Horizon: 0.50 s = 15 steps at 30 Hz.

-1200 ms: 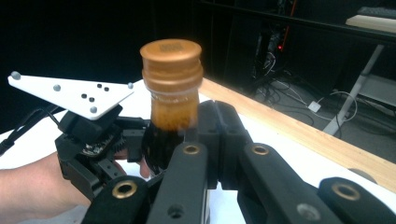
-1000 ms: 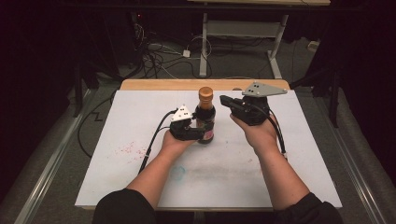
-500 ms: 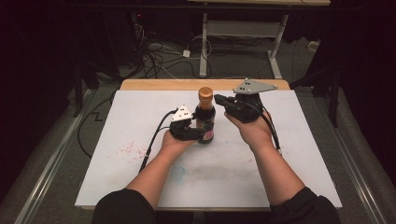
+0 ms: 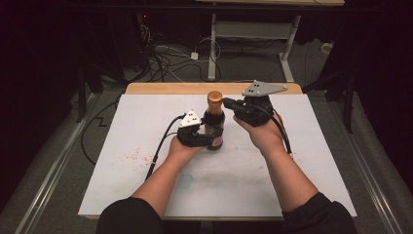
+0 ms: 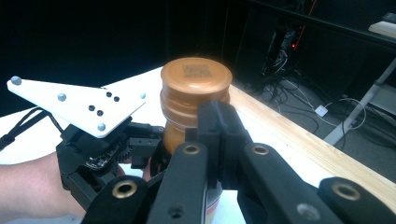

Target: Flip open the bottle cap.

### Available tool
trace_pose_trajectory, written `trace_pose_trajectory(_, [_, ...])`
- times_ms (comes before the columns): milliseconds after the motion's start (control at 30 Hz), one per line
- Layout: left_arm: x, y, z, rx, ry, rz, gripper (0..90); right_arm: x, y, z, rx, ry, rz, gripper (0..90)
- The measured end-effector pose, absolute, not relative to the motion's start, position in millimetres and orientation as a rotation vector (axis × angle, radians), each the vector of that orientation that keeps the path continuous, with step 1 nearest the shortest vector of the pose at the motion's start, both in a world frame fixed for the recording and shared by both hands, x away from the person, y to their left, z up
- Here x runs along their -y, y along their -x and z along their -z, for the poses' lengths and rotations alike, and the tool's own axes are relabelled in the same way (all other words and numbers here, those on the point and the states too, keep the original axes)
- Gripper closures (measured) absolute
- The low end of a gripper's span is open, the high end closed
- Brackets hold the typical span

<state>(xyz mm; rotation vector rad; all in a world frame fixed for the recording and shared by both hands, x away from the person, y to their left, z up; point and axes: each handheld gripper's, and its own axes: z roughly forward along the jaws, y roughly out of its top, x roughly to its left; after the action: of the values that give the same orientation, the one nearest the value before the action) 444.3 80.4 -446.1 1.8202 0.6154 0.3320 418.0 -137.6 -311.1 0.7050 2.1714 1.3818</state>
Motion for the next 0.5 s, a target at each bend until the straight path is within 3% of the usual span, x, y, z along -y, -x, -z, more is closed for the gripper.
trace_pose_trajectory(500, [-79.6, -442.7, 446.1, -0.616, -1.833, -0.359, 28.4, 134.5, -419.3, 308.6, -2.179, -0.698, -1.365, 90.0])
